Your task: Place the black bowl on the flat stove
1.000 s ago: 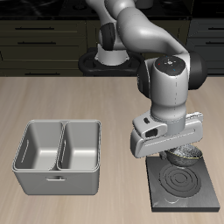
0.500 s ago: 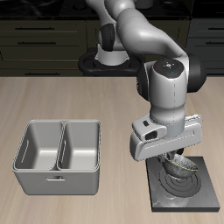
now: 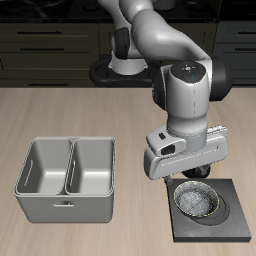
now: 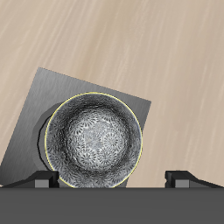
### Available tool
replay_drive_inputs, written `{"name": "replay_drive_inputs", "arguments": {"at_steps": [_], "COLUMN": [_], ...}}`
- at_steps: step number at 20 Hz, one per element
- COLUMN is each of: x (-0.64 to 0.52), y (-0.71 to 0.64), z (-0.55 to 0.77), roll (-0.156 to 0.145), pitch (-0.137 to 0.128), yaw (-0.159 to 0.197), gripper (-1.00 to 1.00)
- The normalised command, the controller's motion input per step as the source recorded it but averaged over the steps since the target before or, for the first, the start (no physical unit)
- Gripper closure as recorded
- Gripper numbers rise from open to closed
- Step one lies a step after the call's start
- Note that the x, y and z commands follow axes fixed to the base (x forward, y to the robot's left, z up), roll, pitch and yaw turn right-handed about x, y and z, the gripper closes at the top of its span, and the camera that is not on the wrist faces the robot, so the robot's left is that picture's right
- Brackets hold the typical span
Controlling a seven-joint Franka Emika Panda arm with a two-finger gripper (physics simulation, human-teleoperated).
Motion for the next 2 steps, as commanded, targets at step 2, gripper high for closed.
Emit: {"name": "replay_drive_inputs", "arguments": {"at_steps": [2], "x": [-0.13], "y": [-0.06], "z": [0.16], "roll": [0.007], "pitch": [-0.031], "yaw": [-0.023], "gripper": [-1.00]}}
